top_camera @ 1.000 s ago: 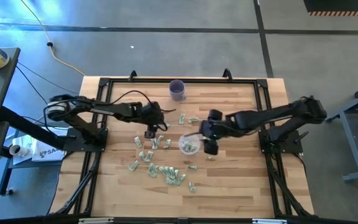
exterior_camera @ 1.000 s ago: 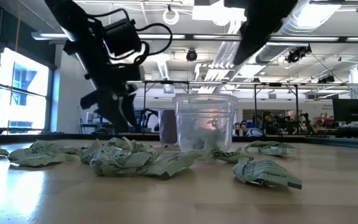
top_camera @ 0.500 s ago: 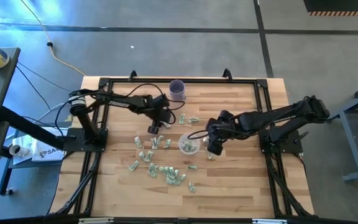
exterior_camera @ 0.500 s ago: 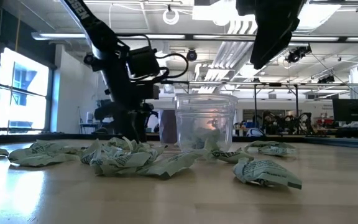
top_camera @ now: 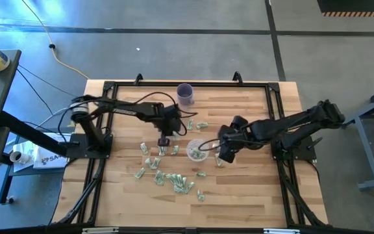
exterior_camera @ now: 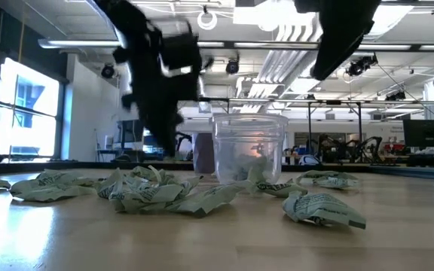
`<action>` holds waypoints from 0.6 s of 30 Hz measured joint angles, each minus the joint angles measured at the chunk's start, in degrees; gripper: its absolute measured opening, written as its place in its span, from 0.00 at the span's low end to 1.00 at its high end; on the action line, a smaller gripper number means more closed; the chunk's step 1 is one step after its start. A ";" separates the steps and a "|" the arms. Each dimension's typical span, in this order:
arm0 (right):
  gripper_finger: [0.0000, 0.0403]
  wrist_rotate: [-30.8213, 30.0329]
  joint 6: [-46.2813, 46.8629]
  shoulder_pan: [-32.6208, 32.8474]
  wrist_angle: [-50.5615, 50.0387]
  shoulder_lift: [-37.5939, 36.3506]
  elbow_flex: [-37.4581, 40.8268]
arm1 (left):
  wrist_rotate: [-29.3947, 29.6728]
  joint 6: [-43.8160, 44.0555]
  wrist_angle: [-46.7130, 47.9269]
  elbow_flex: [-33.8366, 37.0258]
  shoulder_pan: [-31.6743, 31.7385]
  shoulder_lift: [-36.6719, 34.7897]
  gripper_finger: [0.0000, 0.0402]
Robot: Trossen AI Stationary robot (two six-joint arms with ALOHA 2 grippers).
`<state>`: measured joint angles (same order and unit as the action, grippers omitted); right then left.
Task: Pick and place Stevia / Truvia into bins
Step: Put the stevia packet into the transparent container
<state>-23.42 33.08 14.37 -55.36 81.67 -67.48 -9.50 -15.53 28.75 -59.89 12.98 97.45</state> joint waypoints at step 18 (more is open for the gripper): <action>0.73 -7.82 9.53 13.29 -8.52 -3.26 0.26 | 13.39 18.36 -10.35 -12.06 -16.38 5.86 0.18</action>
<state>-31.24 42.61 27.66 -63.88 78.41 -67.23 3.89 2.83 18.39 -71.95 -3.40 103.31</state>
